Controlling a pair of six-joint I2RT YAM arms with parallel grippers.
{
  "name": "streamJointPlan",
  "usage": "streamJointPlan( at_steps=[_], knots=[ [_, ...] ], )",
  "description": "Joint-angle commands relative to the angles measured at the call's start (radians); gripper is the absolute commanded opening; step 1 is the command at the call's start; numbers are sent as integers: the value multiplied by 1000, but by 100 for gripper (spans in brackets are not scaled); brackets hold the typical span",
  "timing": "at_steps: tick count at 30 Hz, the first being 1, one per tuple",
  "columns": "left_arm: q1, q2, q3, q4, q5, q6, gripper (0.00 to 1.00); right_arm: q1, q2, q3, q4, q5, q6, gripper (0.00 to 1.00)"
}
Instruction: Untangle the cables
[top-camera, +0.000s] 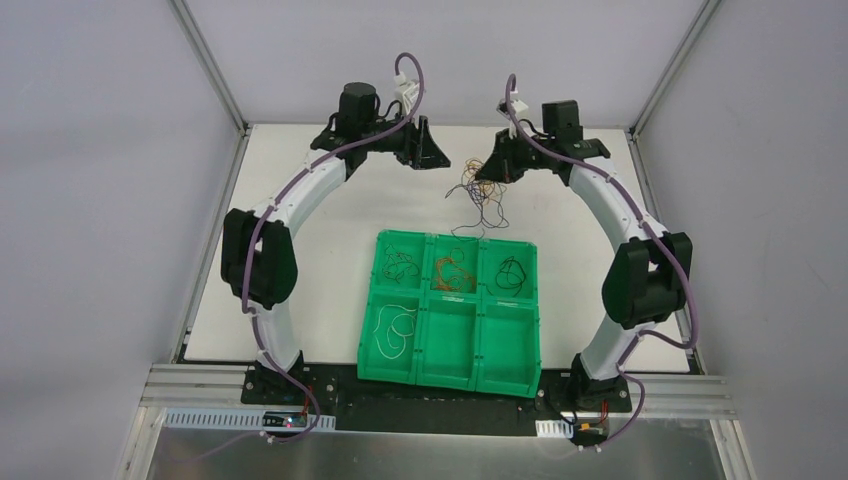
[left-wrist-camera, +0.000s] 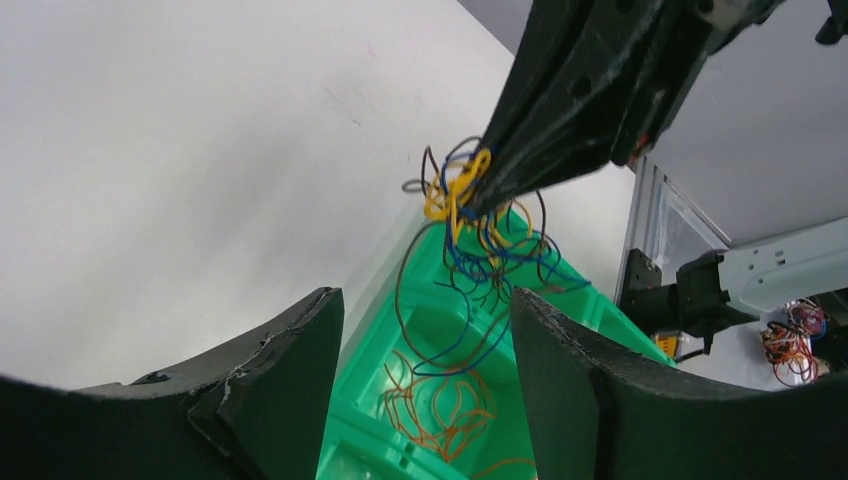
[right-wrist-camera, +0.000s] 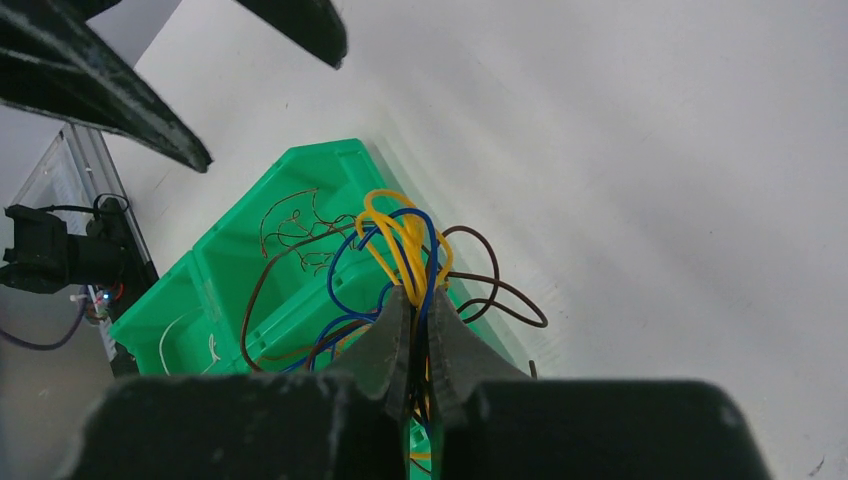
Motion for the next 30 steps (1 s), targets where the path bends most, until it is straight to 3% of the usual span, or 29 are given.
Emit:
streamJointPlan(
  at_steps=[1, 15, 20, 22, 23, 27, 30],
  knots=[
    [-23, 47, 78, 141, 27, -44, 62, 32, -22, 11, 26, -53, -93, 0],
    [-72, 119, 138, 133, 65, 25, 51, 47, 10, 63, -8, -92, -119, 0],
    [-73, 123, 145, 143, 50, 15, 29, 48, 15, 62, -19, -90, -126, 0],
    [-73, 118, 143, 166, 32, 0, 6, 46, 18, 62, -26, -78, -136, 0],
    [-72, 113, 142, 179, 17, -13, 0, 44, 20, 62, -28, -71, -138, 1],
    [-61, 100, 171, 237, -36, -84, 0, 19, 48, 78, -27, -6, -148, 14],
    [-46, 97, 219, 261, -66, -138, 0, -18, 107, 110, -18, 60, -147, 17]
  ],
)
